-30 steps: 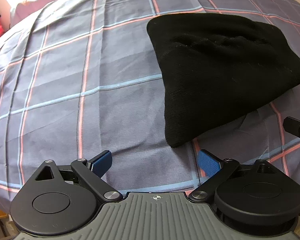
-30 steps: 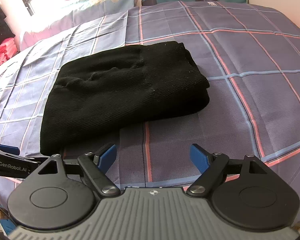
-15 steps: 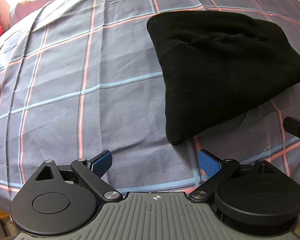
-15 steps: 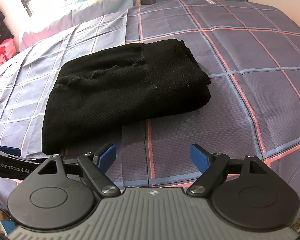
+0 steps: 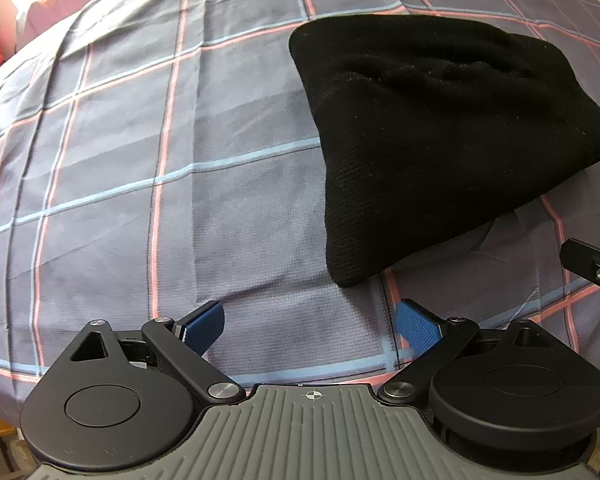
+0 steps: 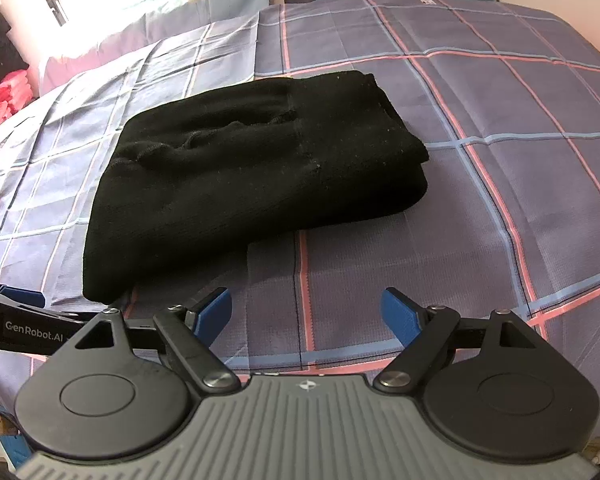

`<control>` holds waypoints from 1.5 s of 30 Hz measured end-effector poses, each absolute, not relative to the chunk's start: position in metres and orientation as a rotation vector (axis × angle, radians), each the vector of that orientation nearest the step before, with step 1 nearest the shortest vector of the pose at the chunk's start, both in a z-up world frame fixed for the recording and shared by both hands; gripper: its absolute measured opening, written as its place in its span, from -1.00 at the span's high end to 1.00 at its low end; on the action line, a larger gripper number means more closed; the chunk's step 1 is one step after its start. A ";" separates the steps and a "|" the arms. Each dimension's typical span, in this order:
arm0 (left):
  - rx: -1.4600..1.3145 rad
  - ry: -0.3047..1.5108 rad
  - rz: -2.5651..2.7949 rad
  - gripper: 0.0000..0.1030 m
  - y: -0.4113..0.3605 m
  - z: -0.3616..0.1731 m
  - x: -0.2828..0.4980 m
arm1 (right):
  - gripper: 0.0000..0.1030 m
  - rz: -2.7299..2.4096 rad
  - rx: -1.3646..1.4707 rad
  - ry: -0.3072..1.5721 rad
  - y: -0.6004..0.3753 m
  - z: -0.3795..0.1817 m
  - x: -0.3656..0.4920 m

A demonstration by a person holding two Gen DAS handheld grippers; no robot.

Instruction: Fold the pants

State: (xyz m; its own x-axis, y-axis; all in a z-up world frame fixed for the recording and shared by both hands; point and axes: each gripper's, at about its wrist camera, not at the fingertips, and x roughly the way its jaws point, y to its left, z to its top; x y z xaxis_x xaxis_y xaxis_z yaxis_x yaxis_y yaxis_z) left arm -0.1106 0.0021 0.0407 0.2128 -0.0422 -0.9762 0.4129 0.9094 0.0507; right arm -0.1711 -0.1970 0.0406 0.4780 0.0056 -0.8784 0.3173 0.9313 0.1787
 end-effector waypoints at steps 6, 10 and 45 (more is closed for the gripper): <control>0.334 1.334 -0.319 -1.00 0.002 0.039 -0.110 | -0.65 -0.190 0.339 1.064 -0.197 0.040 -0.170; 0.330 1.339 -0.324 -1.00 0.003 0.038 -0.109 | -0.65 -0.184 0.337 1.070 -0.197 0.038 -0.169; 0.321 1.353 -0.357 -1.00 0.001 0.035 -0.111 | -0.66 -0.176 0.343 1.089 -0.196 0.033 -0.170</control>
